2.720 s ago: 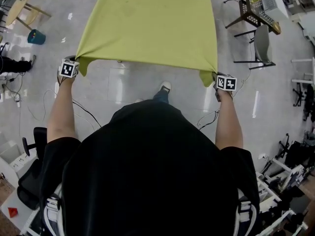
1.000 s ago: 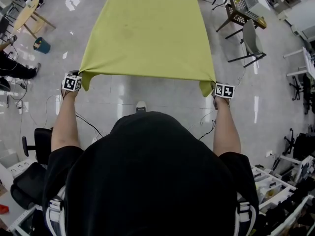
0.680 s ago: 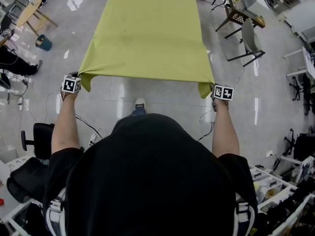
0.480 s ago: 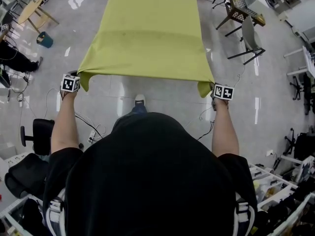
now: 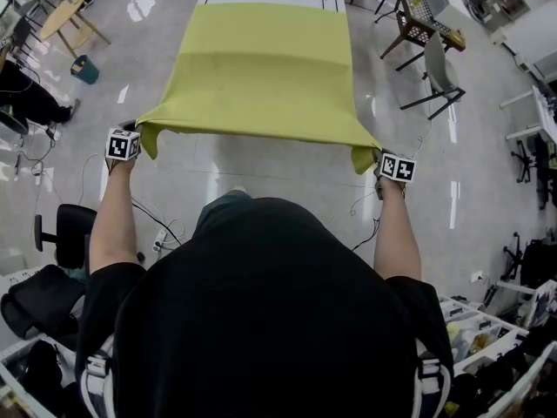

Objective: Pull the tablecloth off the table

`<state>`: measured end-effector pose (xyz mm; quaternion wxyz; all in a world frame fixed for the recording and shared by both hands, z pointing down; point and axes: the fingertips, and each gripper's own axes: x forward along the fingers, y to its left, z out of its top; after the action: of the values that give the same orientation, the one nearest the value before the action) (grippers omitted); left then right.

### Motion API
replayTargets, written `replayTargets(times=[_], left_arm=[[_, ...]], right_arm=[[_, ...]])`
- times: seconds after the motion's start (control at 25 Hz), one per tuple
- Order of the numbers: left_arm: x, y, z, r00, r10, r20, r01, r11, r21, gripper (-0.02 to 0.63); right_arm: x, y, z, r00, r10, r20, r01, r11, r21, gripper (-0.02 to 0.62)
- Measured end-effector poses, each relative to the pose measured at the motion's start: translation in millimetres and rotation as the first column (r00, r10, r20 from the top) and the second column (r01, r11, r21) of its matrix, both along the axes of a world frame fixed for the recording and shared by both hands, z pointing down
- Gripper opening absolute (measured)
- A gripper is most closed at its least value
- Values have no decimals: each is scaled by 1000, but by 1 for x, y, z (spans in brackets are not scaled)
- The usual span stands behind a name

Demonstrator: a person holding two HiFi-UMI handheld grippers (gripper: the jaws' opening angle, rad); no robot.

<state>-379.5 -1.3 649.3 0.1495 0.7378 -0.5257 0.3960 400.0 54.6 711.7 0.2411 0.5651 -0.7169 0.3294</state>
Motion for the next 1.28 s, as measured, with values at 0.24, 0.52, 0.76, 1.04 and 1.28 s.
replayTargets(times=[0.24,0.52,0.76,1.04,1.28], left_arm=[[1,-1,-16,1000,-6,2,6,1000,29,25],[-3,5,-21,1000,-3,-19,3,999,47,25],[-15,5,-38,1000,1,-28,1,997,82,25],[-29,2,-58,998,-3,-56,10,993,115,25],[-32,-1,-73,998,19,-53,-11,990,138,25]], right_arm=[[0,9,-17,1000,-4,5,4,999,43,25],[-3,16,-30,1000,10,-3,-10,998,64,25],[-14,14,-53,1000,12,-12,-11,994,109,25],[-28,14,-80,999,22,-30,-17,989,149,25],[-29,6,-96,999,44,-13,-40,978,203,25]])
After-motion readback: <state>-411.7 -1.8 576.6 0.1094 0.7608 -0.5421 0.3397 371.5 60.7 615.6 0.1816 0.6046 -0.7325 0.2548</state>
